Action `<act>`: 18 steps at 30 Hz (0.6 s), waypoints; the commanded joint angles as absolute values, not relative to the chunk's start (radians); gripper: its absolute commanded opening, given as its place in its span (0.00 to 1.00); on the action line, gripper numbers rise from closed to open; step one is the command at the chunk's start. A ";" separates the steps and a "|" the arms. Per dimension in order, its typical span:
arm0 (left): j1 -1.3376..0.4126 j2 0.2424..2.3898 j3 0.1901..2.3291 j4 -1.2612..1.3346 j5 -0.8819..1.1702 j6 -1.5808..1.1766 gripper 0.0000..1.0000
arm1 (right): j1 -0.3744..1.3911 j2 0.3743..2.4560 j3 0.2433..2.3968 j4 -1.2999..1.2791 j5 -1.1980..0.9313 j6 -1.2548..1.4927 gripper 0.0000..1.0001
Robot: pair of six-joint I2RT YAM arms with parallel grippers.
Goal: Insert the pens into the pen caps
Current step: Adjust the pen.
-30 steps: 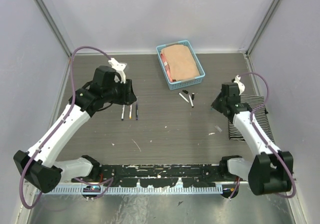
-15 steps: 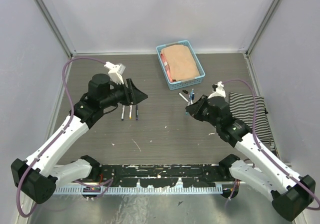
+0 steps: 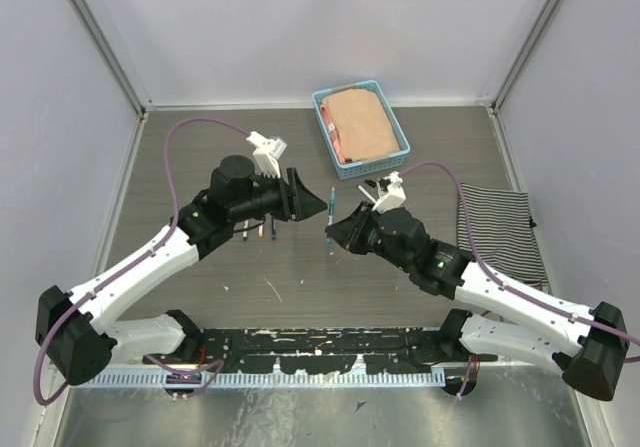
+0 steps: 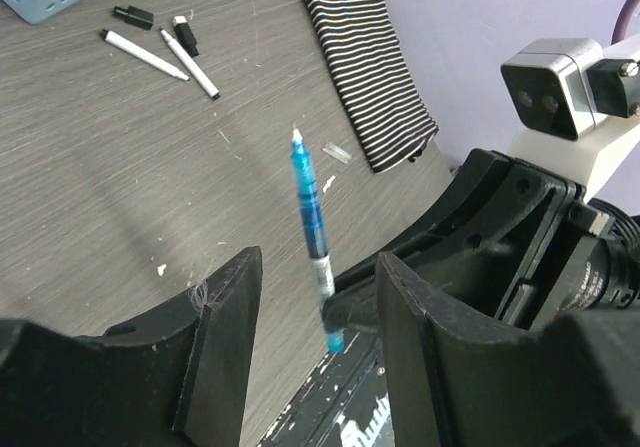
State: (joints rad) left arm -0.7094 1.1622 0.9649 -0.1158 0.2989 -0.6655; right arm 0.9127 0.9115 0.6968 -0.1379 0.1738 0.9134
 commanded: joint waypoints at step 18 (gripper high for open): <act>-0.775 1.207 0.933 0.004 0.271 -0.712 0.21 | 0.966 0.958 0.802 0.026 0.198 0.929 0.11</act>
